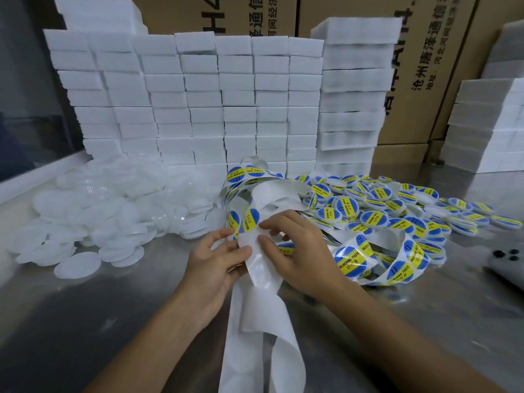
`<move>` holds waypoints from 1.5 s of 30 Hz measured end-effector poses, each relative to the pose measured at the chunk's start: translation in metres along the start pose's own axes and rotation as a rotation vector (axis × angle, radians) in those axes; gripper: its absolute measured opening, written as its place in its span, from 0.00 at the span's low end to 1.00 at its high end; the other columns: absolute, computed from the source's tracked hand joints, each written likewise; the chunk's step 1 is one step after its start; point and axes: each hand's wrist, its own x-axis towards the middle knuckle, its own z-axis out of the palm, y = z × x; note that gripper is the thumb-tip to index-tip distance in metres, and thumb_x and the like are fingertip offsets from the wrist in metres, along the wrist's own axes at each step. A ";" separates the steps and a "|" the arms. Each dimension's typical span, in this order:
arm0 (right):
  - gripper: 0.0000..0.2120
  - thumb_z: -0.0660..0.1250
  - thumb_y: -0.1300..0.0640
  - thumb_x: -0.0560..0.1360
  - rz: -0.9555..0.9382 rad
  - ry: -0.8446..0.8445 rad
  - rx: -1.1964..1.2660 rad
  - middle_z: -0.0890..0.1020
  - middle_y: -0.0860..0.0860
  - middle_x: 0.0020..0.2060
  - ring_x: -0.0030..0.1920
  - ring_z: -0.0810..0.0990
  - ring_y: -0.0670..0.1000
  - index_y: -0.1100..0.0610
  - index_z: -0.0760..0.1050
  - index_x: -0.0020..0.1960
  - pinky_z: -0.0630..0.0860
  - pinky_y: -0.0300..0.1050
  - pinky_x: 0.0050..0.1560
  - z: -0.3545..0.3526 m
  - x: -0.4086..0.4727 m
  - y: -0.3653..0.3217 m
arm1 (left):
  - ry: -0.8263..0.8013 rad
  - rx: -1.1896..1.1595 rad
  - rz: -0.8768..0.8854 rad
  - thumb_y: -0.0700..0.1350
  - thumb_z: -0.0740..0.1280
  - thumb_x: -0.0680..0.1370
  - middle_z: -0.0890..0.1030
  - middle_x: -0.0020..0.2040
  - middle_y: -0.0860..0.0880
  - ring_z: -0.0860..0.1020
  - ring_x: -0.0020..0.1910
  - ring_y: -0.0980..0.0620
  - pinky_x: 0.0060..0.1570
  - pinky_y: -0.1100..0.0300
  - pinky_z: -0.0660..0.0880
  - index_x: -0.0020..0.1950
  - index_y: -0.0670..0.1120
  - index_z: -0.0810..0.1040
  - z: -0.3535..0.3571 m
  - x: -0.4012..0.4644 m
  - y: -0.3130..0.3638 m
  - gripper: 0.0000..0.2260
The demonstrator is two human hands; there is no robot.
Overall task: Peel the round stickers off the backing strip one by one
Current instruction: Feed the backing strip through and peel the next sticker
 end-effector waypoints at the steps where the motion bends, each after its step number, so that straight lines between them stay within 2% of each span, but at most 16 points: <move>1: 0.08 0.72 0.60 0.75 0.001 0.005 0.006 0.81 0.53 0.47 0.44 0.80 0.48 0.60 0.82 0.53 0.77 0.47 0.47 -0.001 -0.001 0.001 | 0.014 0.050 0.035 0.28 0.69 0.71 0.85 0.48 0.40 0.85 0.43 0.46 0.38 0.56 0.81 0.55 0.41 0.75 0.000 -0.001 -0.001 0.16; 4: 0.09 0.73 0.60 0.74 -0.003 0.008 -0.005 0.80 0.52 0.48 0.46 0.79 0.48 0.59 0.82 0.54 0.78 0.48 0.47 -0.001 -0.004 0.002 | 0.044 0.275 0.140 0.27 0.70 0.71 0.86 0.46 0.48 0.85 0.42 0.48 0.36 0.57 0.80 0.50 0.45 0.77 0.000 -0.003 -0.004 0.15; 6: 0.10 0.73 0.58 0.74 -0.014 0.014 -0.049 0.78 0.53 0.50 0.48 0.79 0.50 0.58 0.83 0.55 0.78 0.50 0.47 -0.001 -0.005 0.001 | 0.030 0.422 0.223 0.28 0.71 0.71 0.85 0.44 0.54 0.83 0.36 0.51 0.33 0.61 0.78 0.49 0.47 0.77 0.000 -0.004 -0.006 0.16; 8: 0.09 0.74 0.58 0.74 -0.057 0.026 -0.125 0.78 0.54 0.51 0.48 0.79 0.52 0.57 0.84 0.53 0.78 0.52 0.45 0.000 -0.005 0.001 | -0.005 0.523 0.300 0.28 0.69 0.72 0.83 0.46 0.53 0.80 0.30 0.50 0.31 0.62 0.76 0.49 0.50 0.76 0.000 -0.005 -0.009 0.17; 10: 0.07 0.74 0.57 0.74 -0.115 0.051 -0.180 0.79 0.55 0.50 0.46 0.79 0.54 0.57 0.84 0.51 0.77 0.53 0.42 -0.001 -0.004 0.002 | -0.030 0.596 0.350 0.28 0.68 0.72 0.82 0.49 0.51 0.76 0.29 0.45 0.31 0.60 0.76 0.48 0.52 0.75 0.000 -0.005 -0.011 0.18; 12: 0.06 0.73 0.57 0.75 -0.181 0.058 -0.259 0.81 0.54 0.46 0.43 0.79 0.55 0.57 0.85 0.50 0.76 0.54 0.40 -0.002 -0.004 0.003 | -0.052 0.626 0.372 0.27 0.68 0.72 0.82 0.50 0.50 0.75 0.28 0.45 0.32 0.59 0.76 0.48 0.52 0.75 0.000 -0.005 -0.012 0.19; 16: 0.05 0.73 0.59 0.74 -0.282 0.047 -0.368 0.82 0.54 0.42 0.40 0.79 0.57 0.58 0.85 0.49 0.75 0.53 0.38 -0.001 -0.003 0.007 | -0.074 0.659 0.378 0.27 0.67 0.72 0.81 0.50 0.46 0.71 0.25 0.52 0.34 0.54 0.78 0.48 0.51 0.72 0.001 -0.005 -0.011 0.19; 20: 0.06 0.74 0.56 0.73 -0.322 0.049 -0.360 0.83 0.52 0.43 0.41 0.80 0.56 0.57 0.85 0.48 0.75 0.53 0.39 0.000 -0.004 0.007 | -0.079 0.570 0.370 0.26 0.68 0.72 0.79 0.46 0.37 0.74 0.30 0.46 0.33 0.55 0.76 0.50 0.48 0.72 0.000 -0.002 -0.006 0.18; 24: 0.05 0.73 0.58 0.74 -0.302 0.044 -0.345 0.84 0.52 0.43 0.41 0.81 0.56 0.58 0.85 0.49 0.76 0.53 0.38 0.001 -0.005 0.004 | -0.101 0.635 0.419 0.26 0.66 0.72 0.79 0.44 0.45 0.69 0.24 0.53 0.32 0.56 0.75 0.47 0.51 0.72 -0.002 -0.002 -0.005 0.19; 27: 0.05 0.72 0.60 0.75 -0.230 0.035 -0.238 0.84 0.53 0.45 0.43 0.82 0.55 0.59 0.85 0.50 0.78 0.53 0.41 0.000 -0.006 0.003 | -0.110 0.661 0.426 0.26 0.66 0.72 0.79 0.43 0.48 0.67 0.24 0.53 0.32 0.54 0.74 0.43 0.56 0.72 -0.005 -0.001 -0.005 0.23; 31: 0.04 0.71 0.61 0.75 -0.132 0.027 -0.144 0.84 0.51 0.42 0.42 0.81 0.52 0.59 0.84 0.48 0.78 0.51 0.42 -0.002 -0.006 0.004 | -0.154 0.725 0.432 0.27 0.65 0.72 0.78 0.41 0.53 0.65 0.25 0.52 0.31 0.56 0.69 0.42 0.57 0.72 -0.008 -0.001 -0.006 0.22; 33: 0.03 0.71 0.61 0.75 0.010 0.045 -0.031 0.83 0.49 0.39 0.40 0.79 0.46 0.58 0.84 0.46 0.77 0.45 0.42 -0.002 -0.005 0.004 | -0.158 0.742 0.435 0.28 0.65 0.72 0.79 0.42 0.52 0.66 0.25 0.50 0.31 0.56 0.69 0.42 0.56 0.72 -0.008 -0.001 -0.006 0.21; 37: 0.06 0.70 0.61 0.75 0.437 0.133 0.284 0.84 0.43 0.36 0.38 0.80 0.42 0.54 0.84 0.41 0.76 0.35 0.39 -0.005 0.000 0.006 | -0.113 0.755 0.441 0.28 0.65 0.72 0.82 0.44 0.54 0.67 0.24 0.54 0.30 0.59 0.71 0.40 0.56 0.72 -0.014 0.002 -0.002 0.20; 41: 0.07 0.70 0.62 0.75 0.613 0.298 0.537 0.81 0.43 0.29 0.30 0.75 0.40 0.54 0.84 0.40 0.73 0.32 0.34 -0.016 0.007 0.008 | -0.025 0.765 0.443 0.28 0.66 0.72 0.80 0.36 0.57 0.69 0.25 0.50 0.31 0.57 0.74 0.39 0.53 0.73 -0.025 0.009 -0.001 0.18; 43: 0.05 0.71 0.61 0.75 0.650 0.329 0.611 0.82 0.45 0.30 0.29 0.76 0.41 0.55 0.84 0.42 0.74 0.32 0.34 -0.019 0.008 0.008 | 0.042 0.745 0.463 0.35 0.71 0.73 0.79 0.34 0.53 0.72 0.26 0.46 0.31 0.57 0.73 0.37 0.50 0.72 -0.030 0.013 0.004 0.13; 45: 0.03 0.71 0.61 0.75 0.665 0.341 0.641 0.85 0.49 0.33 0.31 0.80 0.42 0.56 0.83 0.45 0.76 0.32 0.34 -0.019 0.008 0.007 | 0.134 0.780 0.505 0.48 0.72 0.71 0.77 0.31 0.46 0.74 0.29 0.44 0.32 0.56 0.71 0.35 0.49 0.71 -0.038 0.015 0.013 0.11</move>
